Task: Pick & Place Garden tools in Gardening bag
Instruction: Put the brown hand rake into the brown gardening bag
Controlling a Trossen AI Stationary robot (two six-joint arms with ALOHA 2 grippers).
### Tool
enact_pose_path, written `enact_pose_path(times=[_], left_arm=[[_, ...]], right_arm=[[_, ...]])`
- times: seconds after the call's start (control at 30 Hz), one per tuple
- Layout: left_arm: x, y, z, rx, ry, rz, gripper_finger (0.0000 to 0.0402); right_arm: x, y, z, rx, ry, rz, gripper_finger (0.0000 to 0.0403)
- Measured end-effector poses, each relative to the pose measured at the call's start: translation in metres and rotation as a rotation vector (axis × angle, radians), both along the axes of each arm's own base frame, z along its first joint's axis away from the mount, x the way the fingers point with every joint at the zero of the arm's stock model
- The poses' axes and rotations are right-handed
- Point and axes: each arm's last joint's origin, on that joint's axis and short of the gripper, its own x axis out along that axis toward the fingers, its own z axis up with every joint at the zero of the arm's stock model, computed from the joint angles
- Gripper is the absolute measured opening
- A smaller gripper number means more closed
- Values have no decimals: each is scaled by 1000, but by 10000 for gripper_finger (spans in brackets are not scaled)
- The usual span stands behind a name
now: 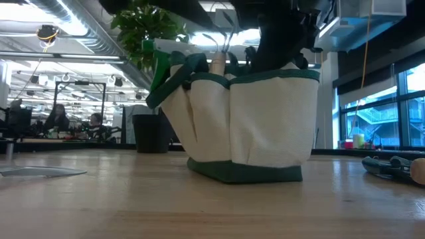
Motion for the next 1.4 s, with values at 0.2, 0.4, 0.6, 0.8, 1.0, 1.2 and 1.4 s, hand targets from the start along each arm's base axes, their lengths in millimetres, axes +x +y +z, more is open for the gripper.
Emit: enact_pose_path(times=[0.2,0.4,0.6,0.8,1.0,1.2,1.4], left_arm=[[3,2,-10,36,53,-14,138],[-4,-3,-15,63,84,-31,126],[0,3,-16,59,116,-34,140],[5,11,-17,50,140,-25,156],[8,17,-20,39,168,-23,157],[10,23,-22,32,181,-12,154],[15,28,-27,35,200,-7,153]], right_arm=[[-1,0,0,2,9,-6,2],[-1,1,-1,2,10,-4,2],[-4,8,0,-31,-3,-8,2],[-6,13,0,-47,-10,-7,2],[-6,13,0,-43,-9,-17,2],[-6,13,0,-46,-11,-19,2],[-6,13,-1,-55,-9,-22,2]])
